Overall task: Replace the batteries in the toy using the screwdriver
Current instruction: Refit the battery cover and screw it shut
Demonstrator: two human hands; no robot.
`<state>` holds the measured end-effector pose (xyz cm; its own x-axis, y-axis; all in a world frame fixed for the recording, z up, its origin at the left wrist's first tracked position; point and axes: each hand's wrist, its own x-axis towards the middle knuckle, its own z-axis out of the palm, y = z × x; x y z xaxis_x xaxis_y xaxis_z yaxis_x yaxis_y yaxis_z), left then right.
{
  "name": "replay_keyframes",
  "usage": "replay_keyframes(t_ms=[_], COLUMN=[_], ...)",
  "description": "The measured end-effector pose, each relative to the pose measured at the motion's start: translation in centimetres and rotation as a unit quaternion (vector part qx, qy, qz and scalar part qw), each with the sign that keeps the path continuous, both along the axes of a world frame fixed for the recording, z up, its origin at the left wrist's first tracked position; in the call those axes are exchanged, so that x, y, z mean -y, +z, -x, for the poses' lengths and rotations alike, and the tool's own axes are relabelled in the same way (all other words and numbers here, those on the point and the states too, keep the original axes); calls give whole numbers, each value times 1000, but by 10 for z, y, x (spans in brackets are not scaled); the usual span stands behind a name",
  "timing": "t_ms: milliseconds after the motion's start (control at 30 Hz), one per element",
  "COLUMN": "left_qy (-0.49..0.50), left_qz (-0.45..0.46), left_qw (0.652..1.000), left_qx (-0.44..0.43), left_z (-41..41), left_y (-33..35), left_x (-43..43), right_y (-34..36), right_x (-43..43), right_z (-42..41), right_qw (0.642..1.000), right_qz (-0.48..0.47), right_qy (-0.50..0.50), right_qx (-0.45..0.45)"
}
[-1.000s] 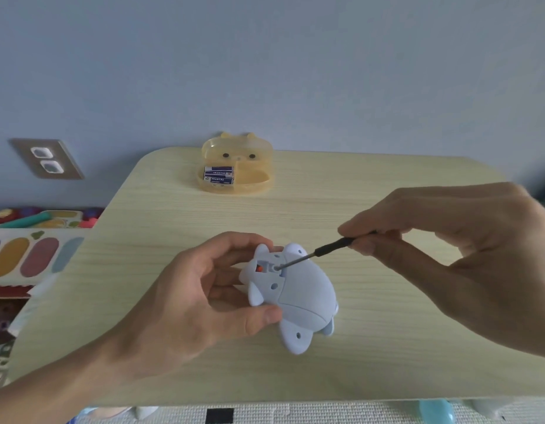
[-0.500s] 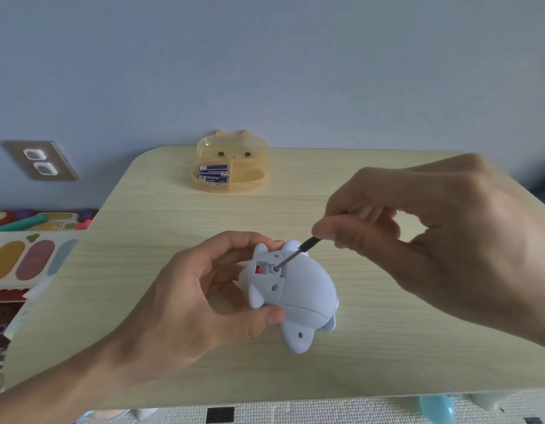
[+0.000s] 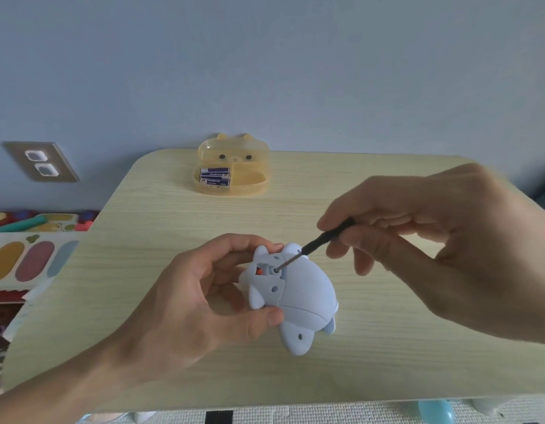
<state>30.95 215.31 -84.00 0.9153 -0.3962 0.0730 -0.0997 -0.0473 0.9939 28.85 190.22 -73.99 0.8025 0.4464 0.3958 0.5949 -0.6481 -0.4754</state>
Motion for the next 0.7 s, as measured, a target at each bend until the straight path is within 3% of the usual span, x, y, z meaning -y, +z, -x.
replay_keyframes(t_ms=[233, 333, 533, 700], left_qy=[2, -4, 3, 7], left_qz=[-5, -6, 1, 8], left_qw=[1000, 1000, 1000, 1000], left_qx=[0, 6, 4, -3], left_z=[2, 3, 2, 0], left_y=[0, 2, 4, 3], left_x=[1, 1, 1, 2], right_y=[-2, -11, -14, -10], right_x=[-4, -15, -19, -12], right_z=[-5, -6, -7, -6], right_qw=[993, 992, 999, 999], right_qz=[90, 88, 29, 27], right_qy=[-3, 1, -3, 26], right_qx=[81, 92, -16, -22])
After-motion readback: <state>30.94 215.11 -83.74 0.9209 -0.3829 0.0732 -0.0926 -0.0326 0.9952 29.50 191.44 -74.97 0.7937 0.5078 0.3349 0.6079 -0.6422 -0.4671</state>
